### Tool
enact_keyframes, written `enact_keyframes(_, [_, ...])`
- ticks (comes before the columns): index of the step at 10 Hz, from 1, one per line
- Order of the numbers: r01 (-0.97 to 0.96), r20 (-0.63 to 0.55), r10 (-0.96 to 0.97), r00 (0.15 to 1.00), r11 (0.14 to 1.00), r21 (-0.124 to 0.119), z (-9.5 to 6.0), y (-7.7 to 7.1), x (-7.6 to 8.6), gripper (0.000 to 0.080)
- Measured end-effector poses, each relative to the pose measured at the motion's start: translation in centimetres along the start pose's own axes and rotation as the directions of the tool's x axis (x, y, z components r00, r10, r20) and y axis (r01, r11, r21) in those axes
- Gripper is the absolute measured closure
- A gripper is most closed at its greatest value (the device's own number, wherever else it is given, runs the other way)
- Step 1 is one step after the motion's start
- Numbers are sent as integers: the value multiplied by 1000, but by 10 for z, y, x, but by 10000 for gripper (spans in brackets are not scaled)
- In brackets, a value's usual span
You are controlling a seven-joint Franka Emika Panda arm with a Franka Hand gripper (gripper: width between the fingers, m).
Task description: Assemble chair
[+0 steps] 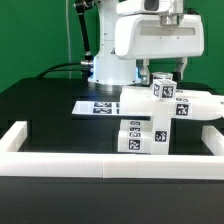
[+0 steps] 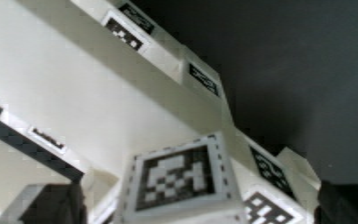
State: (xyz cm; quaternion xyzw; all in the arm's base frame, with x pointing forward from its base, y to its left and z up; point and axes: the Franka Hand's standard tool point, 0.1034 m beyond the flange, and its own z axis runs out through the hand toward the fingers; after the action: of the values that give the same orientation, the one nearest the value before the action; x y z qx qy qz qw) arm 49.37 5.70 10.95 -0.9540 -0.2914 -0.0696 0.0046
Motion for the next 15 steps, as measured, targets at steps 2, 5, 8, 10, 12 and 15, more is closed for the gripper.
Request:
enact_keyframes(2, [-3, 2, 3, 1000, 1000, 0, 1, 0, -1, 284])
enact_keyframes(5, [-43, 2, 43, 999, 999, 1, 1, 0, -1, 517])
enact_keyframes(8, [-293, -2, 293, 956, 956, 3, 1, 1, -2, 517])
enact_keyframes(10, [-459, -2, 459, 889, 889, 7, 2, 1, -2, 517])
enact_keyframes(12, [-612, -1, 612, 791, 790, 15, 2, 1, -1, 515])
enact_keyframes(15, [-811, 6, 811, 585, 584, 21, 2, 0, 0, 515])
